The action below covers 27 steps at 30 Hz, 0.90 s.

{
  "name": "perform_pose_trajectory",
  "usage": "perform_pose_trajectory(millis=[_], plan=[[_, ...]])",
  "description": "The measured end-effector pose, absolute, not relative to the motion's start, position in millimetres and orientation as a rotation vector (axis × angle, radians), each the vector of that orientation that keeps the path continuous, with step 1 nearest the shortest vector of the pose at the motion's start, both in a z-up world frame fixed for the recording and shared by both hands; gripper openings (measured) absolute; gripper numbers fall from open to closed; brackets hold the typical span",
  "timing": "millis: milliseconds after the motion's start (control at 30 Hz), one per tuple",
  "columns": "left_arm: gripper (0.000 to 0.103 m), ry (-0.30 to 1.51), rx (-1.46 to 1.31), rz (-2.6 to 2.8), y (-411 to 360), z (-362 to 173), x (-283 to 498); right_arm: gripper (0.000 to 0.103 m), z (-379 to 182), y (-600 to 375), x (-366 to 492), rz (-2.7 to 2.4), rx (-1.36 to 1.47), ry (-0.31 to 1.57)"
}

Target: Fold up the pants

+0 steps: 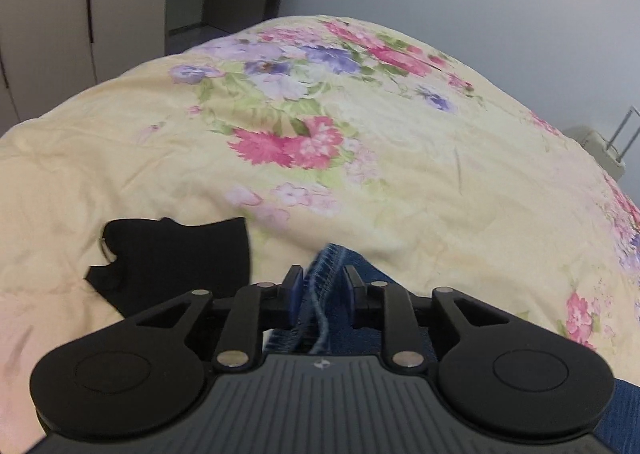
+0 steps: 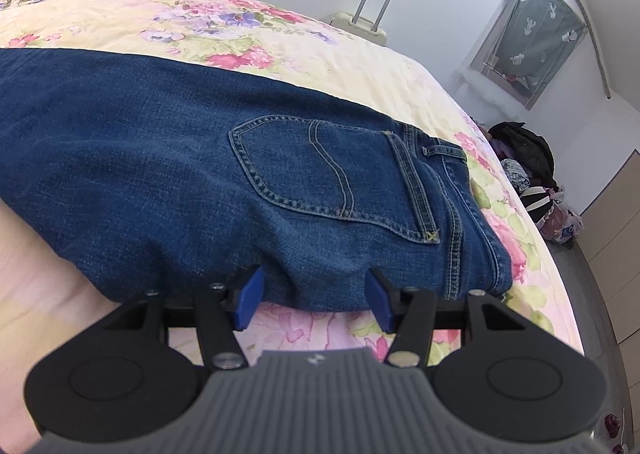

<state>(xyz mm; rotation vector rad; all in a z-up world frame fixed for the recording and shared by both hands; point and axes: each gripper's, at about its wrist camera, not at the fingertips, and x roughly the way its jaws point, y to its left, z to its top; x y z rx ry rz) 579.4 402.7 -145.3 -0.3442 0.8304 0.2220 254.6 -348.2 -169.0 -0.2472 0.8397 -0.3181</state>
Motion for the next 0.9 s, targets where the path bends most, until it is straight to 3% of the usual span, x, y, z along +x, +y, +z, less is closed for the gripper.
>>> perform_pose_trajectory(millis=[33,100,200,400,800,867,900], plan=[[0.049,0.808,-0.372,0.229,411.6,-141.4,571.5,0.051,-169.0,-348.7,254.3,-0.318,-0.243,0.838],[0.055,0.759,-0.441,0.201,428.3,-131.7,552.1,0.051,-169.7,-348.3,254.5,-0.318,-0.242,0.835],[0.055,0.741,-0.452,0.117,442.6,-123.0,519.3,0.051,-170.8,-346.0,254.9,-0.309,-0.255,0.826],[0.055,0.798,-0.204,0.071,431.6,-134.5,471.8,0.051,-173.7,-338.5,253.4,-0.302,-0.285,0.818],[0.059,0.847,0.124,-0.060,388.2,-172.4,504.3,0.051,-175.5,-319.7,253.9,-0.305,-0.366,0.838],[0.042,0.861,0.149,-0.105,382.5,-175.4,510.8,0.051,-176.7,-318.2,254.8,-0.308,-0.377,0.842],[0.018,0.871,0.163,-0.135,379.2,-175.5,512.3,0.051,-177.7,-317.4,255.6,-0.309,-0.384,0.845]])
